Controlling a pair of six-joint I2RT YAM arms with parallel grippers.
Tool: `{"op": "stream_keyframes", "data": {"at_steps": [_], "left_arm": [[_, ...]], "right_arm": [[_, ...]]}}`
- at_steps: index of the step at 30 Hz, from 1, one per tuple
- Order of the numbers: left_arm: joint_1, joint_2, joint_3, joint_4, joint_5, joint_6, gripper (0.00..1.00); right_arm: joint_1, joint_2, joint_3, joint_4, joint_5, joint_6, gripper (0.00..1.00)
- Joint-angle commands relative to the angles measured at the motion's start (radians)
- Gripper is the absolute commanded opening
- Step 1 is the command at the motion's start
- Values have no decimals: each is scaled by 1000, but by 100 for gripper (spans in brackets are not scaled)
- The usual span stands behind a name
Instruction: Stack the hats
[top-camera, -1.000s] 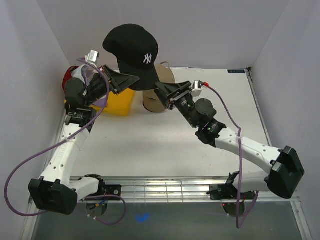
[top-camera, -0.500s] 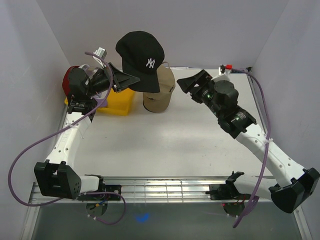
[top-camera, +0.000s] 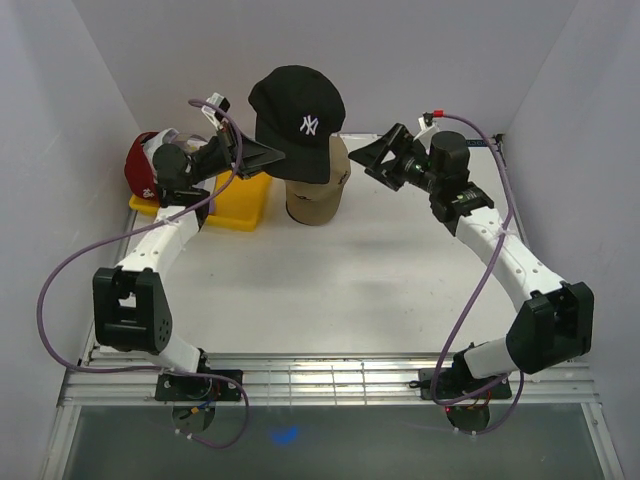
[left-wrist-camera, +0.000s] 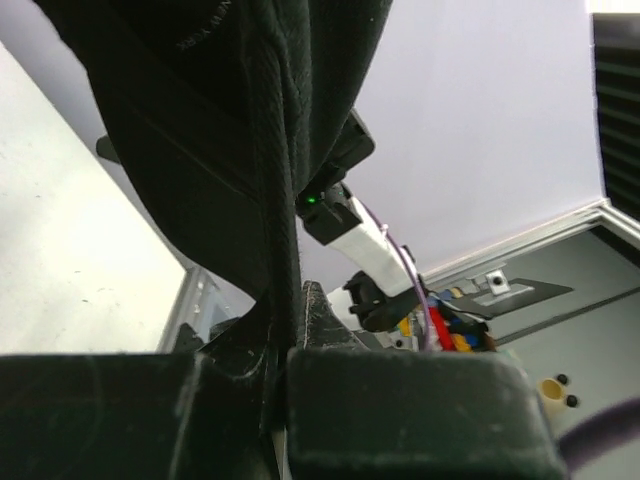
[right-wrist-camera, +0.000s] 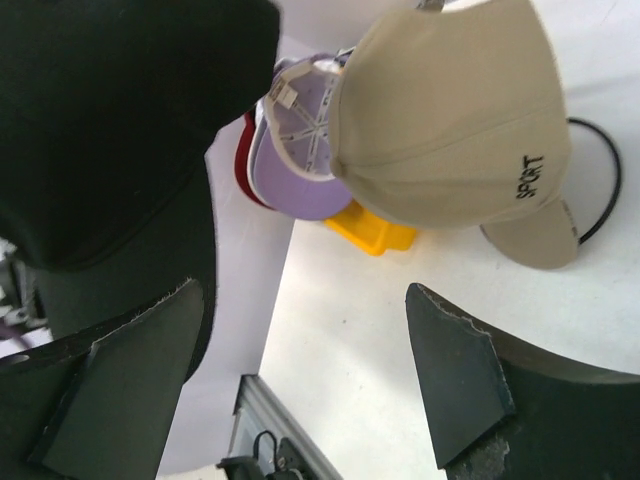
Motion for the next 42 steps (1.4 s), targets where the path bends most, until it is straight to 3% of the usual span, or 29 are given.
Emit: {"op": "stream_keyframes", "data": {"at_steps": [1, 6, 14, 17, 18, 20, 28, 42], "left_arm": [[10, 80, -4, 315, 15, -186, 0], [19, 246, 32, 694, 5, -447, 0], [33, 303, 79, 686, 39, -460, 0], [35, 301, 75, 677, 47, -455, 0], [35, 300, 69, 677, 47, -454, 0], [36, 298, 56, 675, 50, -452, 0], [36, 313, 58, 686, 48, -460, 0], [36, 290, 53, 670, 65, -455, 0]], "right_arm": [[0, -25, -42, 150, -116, 59, 88], [0, -22, -102, 193, -120, 82, 88], [-9, -7, -165, 151, -27, 48, 87], [-23, 41, -172, 161, -22, 43, 81], [-26, 55, -165, 166, -31, 48, 73], [-34, 95, -161, 178, -31, 50, 73], [-42, 277, -2, 140, -42, 14, 61], [-60, 483, 187, 155, -71, -24, 59]]}}
